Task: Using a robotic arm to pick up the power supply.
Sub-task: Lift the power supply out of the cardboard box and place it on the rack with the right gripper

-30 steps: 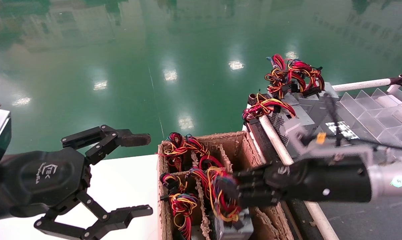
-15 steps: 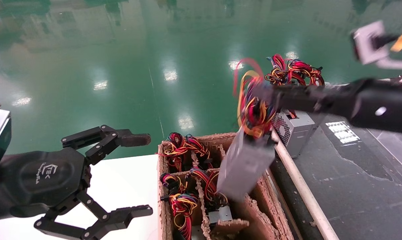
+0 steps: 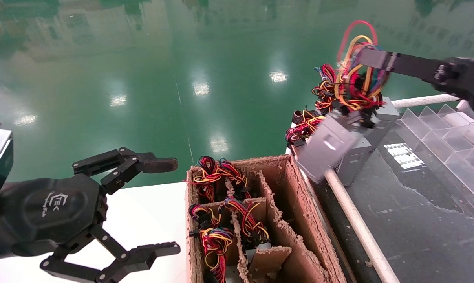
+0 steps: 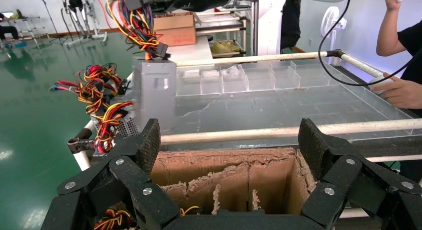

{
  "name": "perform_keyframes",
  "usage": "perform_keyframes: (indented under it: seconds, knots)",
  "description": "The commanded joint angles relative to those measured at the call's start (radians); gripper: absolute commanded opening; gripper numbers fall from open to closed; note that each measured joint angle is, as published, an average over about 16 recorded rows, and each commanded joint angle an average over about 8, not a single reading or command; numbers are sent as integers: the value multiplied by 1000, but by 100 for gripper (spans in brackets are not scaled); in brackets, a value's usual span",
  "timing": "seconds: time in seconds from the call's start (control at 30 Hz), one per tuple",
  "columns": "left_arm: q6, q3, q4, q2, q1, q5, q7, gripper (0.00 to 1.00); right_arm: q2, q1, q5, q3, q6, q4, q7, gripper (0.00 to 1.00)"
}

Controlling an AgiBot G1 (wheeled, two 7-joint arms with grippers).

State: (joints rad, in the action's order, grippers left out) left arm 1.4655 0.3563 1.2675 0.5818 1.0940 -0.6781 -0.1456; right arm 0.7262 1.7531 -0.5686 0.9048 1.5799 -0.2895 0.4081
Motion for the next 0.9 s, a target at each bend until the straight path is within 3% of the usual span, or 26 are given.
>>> perform_keyframes:
  seconds: [0.03,0.4,0.9]
  knots:
    - [0,0,0,0,0,0,0,100,-9,3,-2,4,0,32,-5,0]
    - [0,0,0,0,0,0,0,100,-69,-39,-11,30,0,103,-44,0]
    - [0,0,0,0,0,0,0,100,-77,-41,-45,60,-17,206,-100,0]
